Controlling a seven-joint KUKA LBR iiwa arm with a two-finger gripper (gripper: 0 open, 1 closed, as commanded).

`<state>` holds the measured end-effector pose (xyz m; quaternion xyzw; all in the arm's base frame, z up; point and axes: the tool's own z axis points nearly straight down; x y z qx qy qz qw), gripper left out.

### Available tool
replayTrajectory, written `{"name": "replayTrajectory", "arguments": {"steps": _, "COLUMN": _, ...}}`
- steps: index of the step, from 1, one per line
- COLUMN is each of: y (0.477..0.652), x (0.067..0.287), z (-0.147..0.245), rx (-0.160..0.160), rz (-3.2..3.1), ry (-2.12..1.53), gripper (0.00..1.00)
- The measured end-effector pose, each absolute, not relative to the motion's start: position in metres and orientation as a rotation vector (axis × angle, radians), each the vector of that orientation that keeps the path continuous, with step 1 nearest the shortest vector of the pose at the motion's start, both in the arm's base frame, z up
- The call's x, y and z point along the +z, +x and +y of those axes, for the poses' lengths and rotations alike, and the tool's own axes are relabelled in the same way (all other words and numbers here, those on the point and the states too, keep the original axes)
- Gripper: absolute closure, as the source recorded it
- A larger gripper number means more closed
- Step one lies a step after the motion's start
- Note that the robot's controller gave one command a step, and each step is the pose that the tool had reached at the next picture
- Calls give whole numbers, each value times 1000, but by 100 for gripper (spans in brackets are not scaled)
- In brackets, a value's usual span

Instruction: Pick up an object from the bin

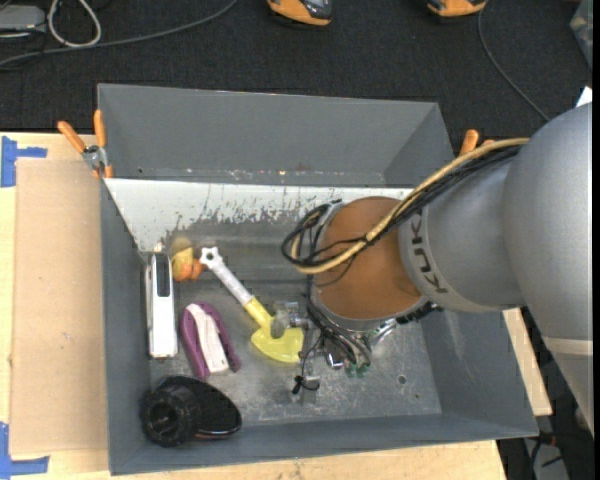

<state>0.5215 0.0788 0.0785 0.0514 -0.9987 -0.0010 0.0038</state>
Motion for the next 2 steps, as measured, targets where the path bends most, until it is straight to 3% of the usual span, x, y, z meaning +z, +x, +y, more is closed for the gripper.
{"name": "replayTrajectory", "arguments": {"steps": 1, "y": 484, "x": 73, "z": 99, "rx": -4, "rz": -3132, "ry": -42, "gripper": 0}}
{"name": "replayTrajectory", "arguments": {"steps": 2, "y": 478, "x": 73, "z": 97, "rx": -6, "rz": -3142, "ry": -18, "gripper": 0}}
